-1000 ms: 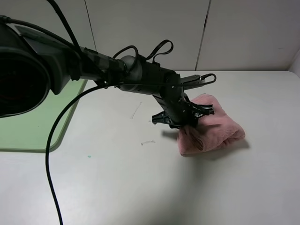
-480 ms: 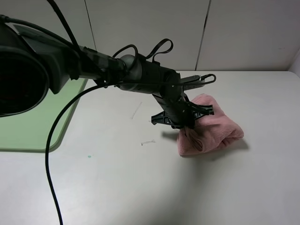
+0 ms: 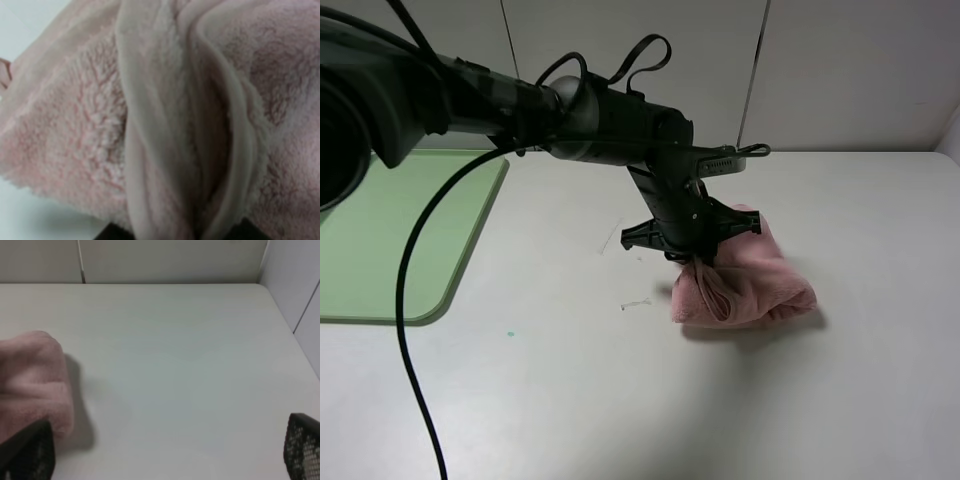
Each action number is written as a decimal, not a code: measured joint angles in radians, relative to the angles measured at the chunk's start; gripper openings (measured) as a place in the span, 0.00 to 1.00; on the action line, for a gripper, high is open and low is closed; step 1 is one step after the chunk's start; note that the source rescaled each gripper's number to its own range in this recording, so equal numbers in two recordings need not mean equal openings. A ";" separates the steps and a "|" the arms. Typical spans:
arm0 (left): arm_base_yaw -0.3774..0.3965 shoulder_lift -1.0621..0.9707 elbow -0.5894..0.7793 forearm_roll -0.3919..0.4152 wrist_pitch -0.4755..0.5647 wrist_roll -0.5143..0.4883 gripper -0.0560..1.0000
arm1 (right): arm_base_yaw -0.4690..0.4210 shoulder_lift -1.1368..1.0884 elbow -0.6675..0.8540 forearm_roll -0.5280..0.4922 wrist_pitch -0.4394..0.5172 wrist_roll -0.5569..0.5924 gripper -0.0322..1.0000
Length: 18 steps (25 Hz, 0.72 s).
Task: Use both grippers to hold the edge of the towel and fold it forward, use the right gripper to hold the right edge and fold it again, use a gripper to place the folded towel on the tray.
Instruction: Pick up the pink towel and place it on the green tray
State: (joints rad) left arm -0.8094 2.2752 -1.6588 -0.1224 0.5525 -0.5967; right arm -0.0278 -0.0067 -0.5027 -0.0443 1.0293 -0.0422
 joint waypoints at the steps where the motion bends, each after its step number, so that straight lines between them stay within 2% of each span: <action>1: 0.004 -0.010 0.000 0.011 0.009 0.001 0.19 | 0.000 0.000 0.000 0.000 0.000 0.000 1.00; 13: 0.060 -0.126 0.003 0.161 0.143 0.006 0.19 | 0.000 0.000 0.000 0.000 0.000 0.000 1.00; 18: 0.095 -0.170 0.004 0.197 0.188 0.044 0.19 | 0.000 0.000 0.000 0.000 -0.001 0.000 1.00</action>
State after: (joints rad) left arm -0.7141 2.1053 -1.6549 0.0744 0.7403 -0.5524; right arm -0.0278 -0.0067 -0.5027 -0.0443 1.0282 -0.0422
